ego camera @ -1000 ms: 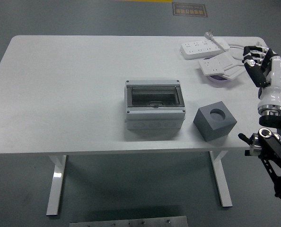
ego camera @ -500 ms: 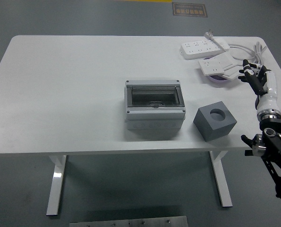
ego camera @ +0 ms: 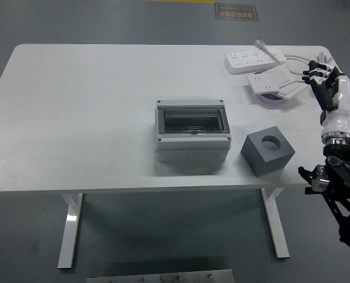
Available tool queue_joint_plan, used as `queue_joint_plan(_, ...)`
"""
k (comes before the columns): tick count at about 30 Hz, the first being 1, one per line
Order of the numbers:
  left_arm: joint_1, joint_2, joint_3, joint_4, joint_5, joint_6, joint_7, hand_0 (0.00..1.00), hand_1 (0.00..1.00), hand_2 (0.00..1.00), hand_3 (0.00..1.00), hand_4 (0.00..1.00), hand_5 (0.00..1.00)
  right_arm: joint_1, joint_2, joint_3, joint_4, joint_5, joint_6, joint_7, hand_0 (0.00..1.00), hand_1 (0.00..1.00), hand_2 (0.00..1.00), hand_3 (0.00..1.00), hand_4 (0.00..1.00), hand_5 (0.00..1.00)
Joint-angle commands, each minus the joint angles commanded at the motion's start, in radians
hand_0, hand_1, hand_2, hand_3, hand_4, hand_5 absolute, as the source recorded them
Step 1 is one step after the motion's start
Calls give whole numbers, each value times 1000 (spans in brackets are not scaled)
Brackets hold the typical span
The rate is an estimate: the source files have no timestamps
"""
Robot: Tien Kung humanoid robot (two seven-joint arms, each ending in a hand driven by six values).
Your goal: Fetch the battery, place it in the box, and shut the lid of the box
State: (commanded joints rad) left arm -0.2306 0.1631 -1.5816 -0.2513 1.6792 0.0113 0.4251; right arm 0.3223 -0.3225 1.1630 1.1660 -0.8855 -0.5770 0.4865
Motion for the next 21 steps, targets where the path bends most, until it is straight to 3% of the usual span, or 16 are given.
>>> queue_joint_plan(1,0,-2,-2,0,5,-2,0,603,701,597,556,596,38,6,5,-5,-18,0,-13,30,600,492,506,549,666,544)
queue_joint_plan(2,-1,-4,-5,0,13,-4,0,604,701,597,555,595,38,11,14,-6,-39,-3,-25,62,544,416,451,495,630,423)
queue_joint_plan(6,-3,-12,-9,2,25,-9,-5,604,701,597,555,595,38,17,34,-2,-118,-23,-53,159,544,416,451,495,630,423)
queue_joint_plan(13,-1,-17,0,12,24,-11,-24,605,701,597,555,595,38,12,37,1,-218,-40,-62,159,525,392,429,491,629,417)
queue_joint_plan(19,0,-19,0,14,31,-14,-29,605,701,597,555,595,38,-1,32,1,-259,-37,-59,159,514,374,417,457,630,405)
queue_joint_plan(20,0,-19,0,15,31,-14,-29,604,701,597,555,595,38,-3,32,2,-258,-36,-58,159,517,368,412,443,632,494)
queue_joint_plan(21,0,-19,0,15,31,-14,-30,604,701,597,555,595,38,-5,31,4,-255,-34,-58,159,517,368,412,443,632,494)
